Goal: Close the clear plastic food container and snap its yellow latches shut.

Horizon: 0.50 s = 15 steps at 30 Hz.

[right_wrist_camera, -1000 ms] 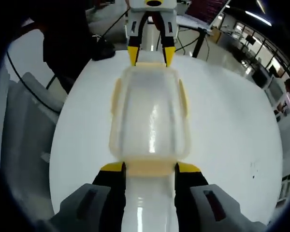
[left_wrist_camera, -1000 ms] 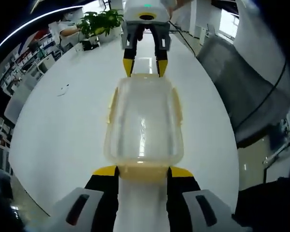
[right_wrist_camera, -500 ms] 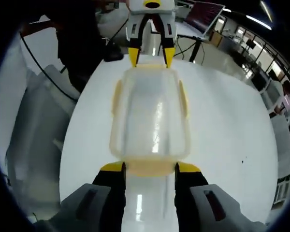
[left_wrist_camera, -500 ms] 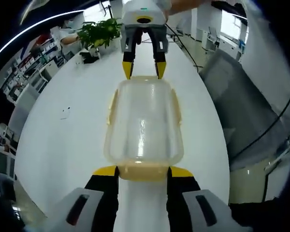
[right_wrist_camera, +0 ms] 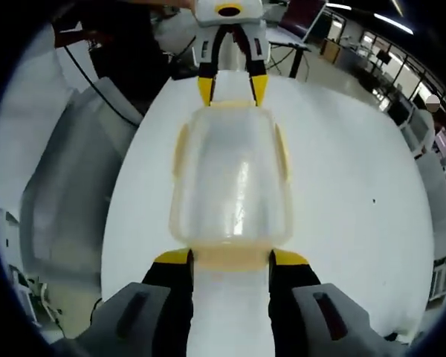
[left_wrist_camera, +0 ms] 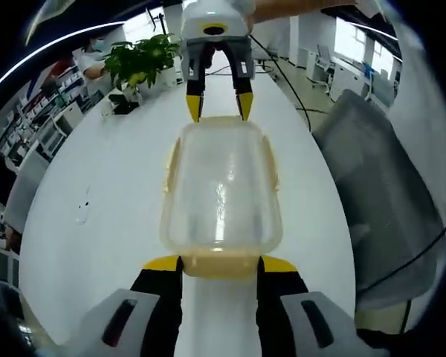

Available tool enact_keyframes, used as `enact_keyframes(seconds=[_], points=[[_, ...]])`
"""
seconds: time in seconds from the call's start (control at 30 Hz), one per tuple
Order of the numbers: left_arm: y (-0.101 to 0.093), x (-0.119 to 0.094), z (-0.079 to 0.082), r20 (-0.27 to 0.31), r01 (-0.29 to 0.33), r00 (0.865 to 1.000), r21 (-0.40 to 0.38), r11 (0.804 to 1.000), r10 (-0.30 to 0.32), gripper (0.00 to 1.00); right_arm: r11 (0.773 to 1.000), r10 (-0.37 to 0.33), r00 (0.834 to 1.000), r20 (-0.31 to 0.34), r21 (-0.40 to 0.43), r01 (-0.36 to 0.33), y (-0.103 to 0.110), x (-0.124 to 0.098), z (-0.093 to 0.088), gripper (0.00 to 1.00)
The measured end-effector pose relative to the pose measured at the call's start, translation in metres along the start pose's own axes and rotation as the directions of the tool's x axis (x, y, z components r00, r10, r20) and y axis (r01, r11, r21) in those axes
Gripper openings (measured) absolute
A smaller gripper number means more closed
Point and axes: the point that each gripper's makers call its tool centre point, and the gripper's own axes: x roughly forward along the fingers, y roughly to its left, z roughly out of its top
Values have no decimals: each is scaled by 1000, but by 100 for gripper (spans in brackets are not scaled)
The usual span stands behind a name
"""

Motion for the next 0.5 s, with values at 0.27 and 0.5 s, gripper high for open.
enact_keyframes(seconds=[0.27,0.5], points=[[-1,31,14,-15,11,1000,13,1000,-11,32,1000,3,1000,-27,25,-2,2,0,-32,36],[4,46,19,-29,21,999,13,1000,-21,33,1000,2,999,-45,30,-1,-4,1,-48,36]])
